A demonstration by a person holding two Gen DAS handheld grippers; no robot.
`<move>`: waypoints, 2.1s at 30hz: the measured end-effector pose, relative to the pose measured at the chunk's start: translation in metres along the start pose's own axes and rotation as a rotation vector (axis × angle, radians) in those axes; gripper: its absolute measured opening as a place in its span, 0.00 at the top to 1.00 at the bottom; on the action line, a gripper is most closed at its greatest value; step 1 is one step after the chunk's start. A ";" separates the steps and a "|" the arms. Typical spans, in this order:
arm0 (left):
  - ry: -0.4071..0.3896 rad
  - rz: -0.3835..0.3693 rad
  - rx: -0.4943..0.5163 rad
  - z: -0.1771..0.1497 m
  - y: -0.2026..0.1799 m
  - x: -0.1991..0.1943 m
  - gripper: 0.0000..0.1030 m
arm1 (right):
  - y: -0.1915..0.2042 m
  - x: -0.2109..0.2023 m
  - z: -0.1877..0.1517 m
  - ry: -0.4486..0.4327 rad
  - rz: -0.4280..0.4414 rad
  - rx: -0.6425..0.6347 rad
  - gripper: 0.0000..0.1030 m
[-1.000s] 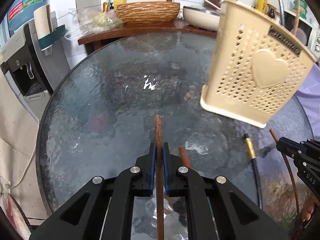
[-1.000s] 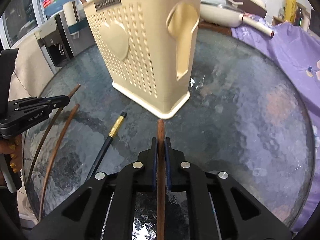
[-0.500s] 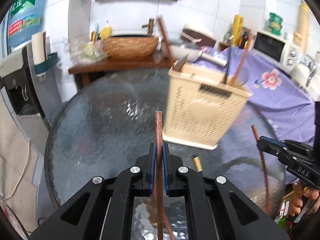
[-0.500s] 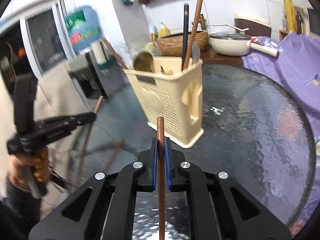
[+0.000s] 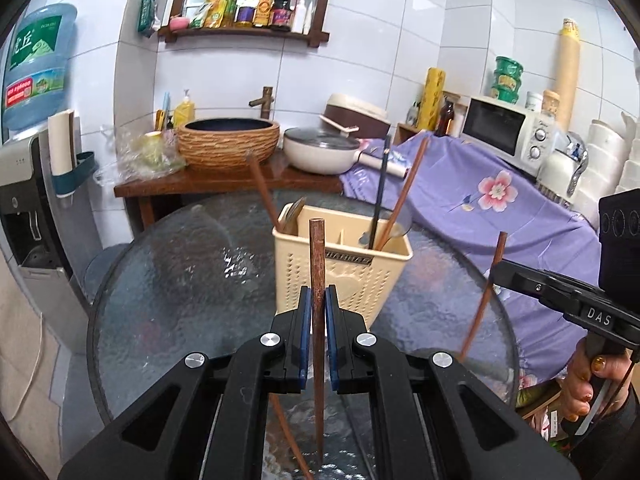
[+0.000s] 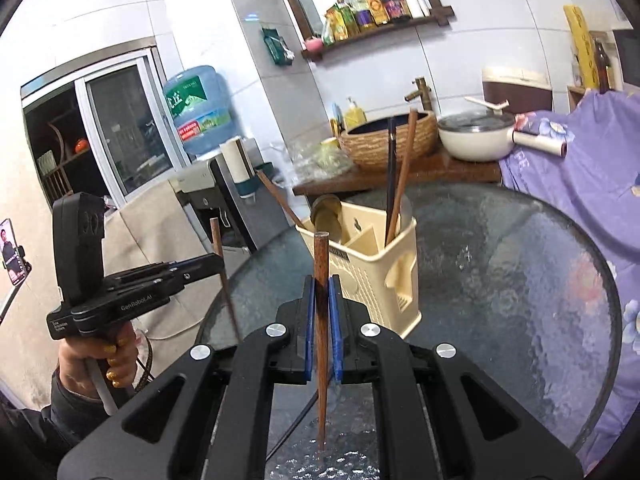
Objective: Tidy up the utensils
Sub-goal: 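Lift both wooden chopsticks and carry them toward the beige holder, then lower both wooden chopsticks into the beige holder and open both tools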
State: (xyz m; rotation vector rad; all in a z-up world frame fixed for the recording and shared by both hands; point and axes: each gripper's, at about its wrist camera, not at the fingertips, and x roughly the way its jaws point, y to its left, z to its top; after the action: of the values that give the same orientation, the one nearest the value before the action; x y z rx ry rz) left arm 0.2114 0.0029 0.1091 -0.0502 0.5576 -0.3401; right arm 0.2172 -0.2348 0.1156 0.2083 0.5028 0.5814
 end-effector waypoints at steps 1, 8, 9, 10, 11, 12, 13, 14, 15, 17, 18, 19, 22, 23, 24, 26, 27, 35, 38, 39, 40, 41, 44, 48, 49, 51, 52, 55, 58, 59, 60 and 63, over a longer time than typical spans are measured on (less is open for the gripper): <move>-0.008 0.001 0.007 0.003 -0.003 -0.002 0.93 | 0.002 -0.002 0.003 -0.006 0.003 -0.003 0.93; -0.068 0.003 0.045 0.028 -0.017 -0.014 0.93 | 0.020 -0.008 0.031 -0.041 -0.008 -0.079 0.93; -0.081 0.005 0.052 0.034 -0.020 -0.016 0.93 | 0.024 -0.009 0.039 -0.049 -0.014 -0.094 0.93; -0.090 0.007 0.058 0.039 -0.022 -0.018 0.93 | 0.028 -0.008 0.045 -0.053 -0.019 -0.108 0.93; -0.100 0.009 0.064 0.044 -0.025 -0.019 0.93 | 0.029 -0.008 0.049 -0.054 -0.023 -0.118 0.93; -0.109 0.011 0.072 0.050 -0.028 -0.020 0.93 | 0.032 -0.007 0.055 -0.056 -0.031 -0.129 0.93; -0.119 0.014 0.084 0.056 -0.031 -0.021 0.93 | 0.034 -0.006 0.061 -0.055 -0.041 -0.140 0.93; -0.128 0.018 0.091 0.063 -0.034 -0.022 0.93 | 0.035 -0.004 0.067 -0.052 -0.046 -0.145 0.93; -0.135 0.023 0.098 0.067 -0.036 -0.023 0.93 | 0.037 -0.004 0.075 -0.053 -0.049 -0.147 0.93; -0.149 0.031 0.114 0.079 -0.041 -0.023 0.93 | 0.039 -0.004 0.087 -0.064 -0.056 -0.152 0.93; -0.156 0.034 0.118 0.083 -0.043 -0.024 0.93 | 0.041 -0.005 0.095 -0.074 -0.062 -0.159 0.93; -0.165 0.038 0.123 0.090 -0.045 -0.024 0.94 | 0.043 -0.006 0.100 -0.082 -0.066 -0.163 0.93; -0.197 0.047 0.127 0.109 -0.049 -0.029 0.94 | 0.048 -0.009 0.121 -0.116 -0.083 -0.180 0.93; -0.207 0.051 0.128 0.115 -0.051 -0.030 0.94 | 0.049 -0.009 0.126 -0.123 -0.087 -0.183 0.93; -0.220 0.057 0.125 0.123 -0.051 -0.031 0.93 | 0.051 -0.010 0.133 -0.133 -0.093 -0.184 0.93; -0.242 0.071 0.120 0.133 -0.052 -0.032 0.94 | 0.052 -0.011 0.148 -0.157 -0.111 -0.186 0.93; -0.258 0.088 0.119 0.141 -0.052 -0.032 0.93 | 0.052 -0.011 0.153 -0.164 -0.118 -0.187 0.93; -0.277 0.132 0.057 0.168 -0.047 -0.002 0.94 | 0.042 0.008 0.171 -0.191 -0.184 -0.188 0.93; -0.253 0.128 0.043 0.159 -0.045 0.016 0.94 | 0.031 0.023 0.162 -0.170 -0.193 -0.167 0.93; -0.246 0.127 0.041 0.157 -0.044 0.021 0.94 | 0.029 0.027 0.159 -0.163 -0.194 -0.163 0.93; -0.231 0.129 0.039 0.152 -0.042 0.029 0.93 | 0.024 0.033 0.154 -0.149 -0.197 -0.156 0.93; -0.219 0.127 0.035 0.147 -0.041 0.034 0.94 | 0.021 0.038 0.151 -0.139 -0.198 -0.150 0.92; -0.183 0.120 0.028 0.133 -0.038 0.049 0.94 | 0.014 0.051 0.137 -0.112 -0.200 -0.139 0.92; -0.141 0.117 0.025 0.115 -0.035 0.064 0.94 | 0.009 0.067 0.121 -0.078 -0.203 -0.139 0.92; -0.134 0.117 0.024 0.111 -0.035 0.066 0.94 | 0.008 0.071 0.116 -0.069 -0.204 -0.138 0.92; -0.118 0.117 0.019 0.103 -0.033 0.071 0.94 | 0.008 0.077 0.108 -0.062 -0.212 -0.143 0.92; -0.106 0.118 0.017 0.098 -0.031 0.076 0.94 | 0.007 0.080 0.105 -0.057 -0.215 -0.145 0.92; -0.083 0.118 0.008 0.090 -0.027 0.083 0.94 | 0.006 0.085 0.098 -0.040 -0.216 -0.143 0.92; -0.066 0.118 -0.001 0.082 -0.022 0.089 0.94 | 0.004 0.089 0.091 -0.034 -0.222 -0.144 0.92; -0.059 0.117 -0.001 0.079 -0.021 0.091 0.94 | 0.004 0.089 0.089 -0.035 -0.226 -0.149 0.92; -0.053 0.119 0.002 0.077 -0.021 0.093 0.94 | 0.004 0.089 0.088 -0.036 -0.231 -0.153 0.92; -0.048 0.120 0.005 0.071 -0.021 0.097 0.94 | 0.004 0.089 0.085 -0.036 -0.232 -0.153 0.92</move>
State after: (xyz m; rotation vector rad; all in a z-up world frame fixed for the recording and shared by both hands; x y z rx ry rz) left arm 0.3192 -0.0519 0.1224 -0.0196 0.5095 -0.2233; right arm 0.3233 -0.1850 0.1550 0.0144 0.4382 0.3864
